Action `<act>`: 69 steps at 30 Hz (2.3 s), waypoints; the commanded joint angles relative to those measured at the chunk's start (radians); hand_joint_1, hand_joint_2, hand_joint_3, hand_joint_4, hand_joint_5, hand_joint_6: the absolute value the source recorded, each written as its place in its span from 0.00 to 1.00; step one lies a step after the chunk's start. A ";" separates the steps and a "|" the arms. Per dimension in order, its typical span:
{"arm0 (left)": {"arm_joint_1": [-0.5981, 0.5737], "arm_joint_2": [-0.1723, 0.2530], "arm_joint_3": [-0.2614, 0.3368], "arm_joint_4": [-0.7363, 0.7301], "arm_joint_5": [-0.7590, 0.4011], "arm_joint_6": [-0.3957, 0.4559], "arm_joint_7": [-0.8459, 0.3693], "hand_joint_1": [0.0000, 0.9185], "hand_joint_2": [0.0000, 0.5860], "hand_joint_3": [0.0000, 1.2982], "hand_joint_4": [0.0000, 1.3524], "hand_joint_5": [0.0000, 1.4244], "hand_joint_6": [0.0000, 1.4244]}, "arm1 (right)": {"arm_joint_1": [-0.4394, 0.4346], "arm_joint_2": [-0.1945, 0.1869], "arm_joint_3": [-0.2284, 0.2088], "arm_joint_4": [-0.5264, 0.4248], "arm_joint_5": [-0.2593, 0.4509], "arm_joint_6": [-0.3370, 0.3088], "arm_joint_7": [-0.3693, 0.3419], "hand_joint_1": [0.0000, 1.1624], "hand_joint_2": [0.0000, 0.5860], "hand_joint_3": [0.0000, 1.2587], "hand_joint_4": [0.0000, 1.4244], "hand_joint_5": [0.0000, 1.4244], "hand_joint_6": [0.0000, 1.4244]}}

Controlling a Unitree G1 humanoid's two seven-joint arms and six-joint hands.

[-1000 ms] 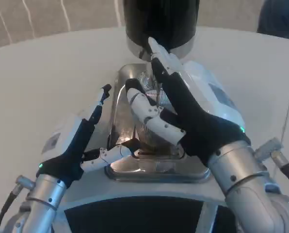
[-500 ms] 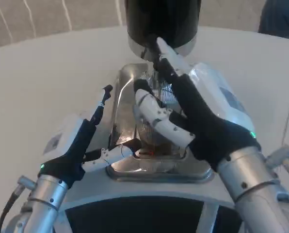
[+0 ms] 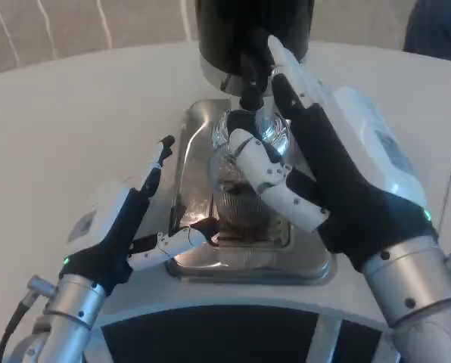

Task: Grasp the cup under the faucet to collect the drink, then remove the cup.

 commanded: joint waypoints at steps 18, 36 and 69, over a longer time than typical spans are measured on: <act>-0.023 0.002 -0.021 0.026 0.015 -0.011 0.007 0.16 0.05 0.00 0.00 0.06 0.08 | 0.270 -0.001 -0.147 -0.251 -0.169 -0.216 0.237 0.21 0.94 0.00 0.00 0.00 0.00; -0.015 0.005 -0.019 0.012 0.009 -0.013 0.008 0.16 0.06 0.00 0.00 0.06 0.07 | 0.507 0.152 -0.370 -0.251 -0.108 -0.545 0.271 0.24 0.94 0.00 0.00 0.00 0.00; -0.072 -0.020 -0.036 0.038 0.022 -0.021 0.037 0.20 0.06 0.00 0.00 0.07 0.09 | 0.586 0.172 -0.596 -0.251 -0.070 -0.661 0.400 0.25 0.93 0.00 0.00 0.00 0.00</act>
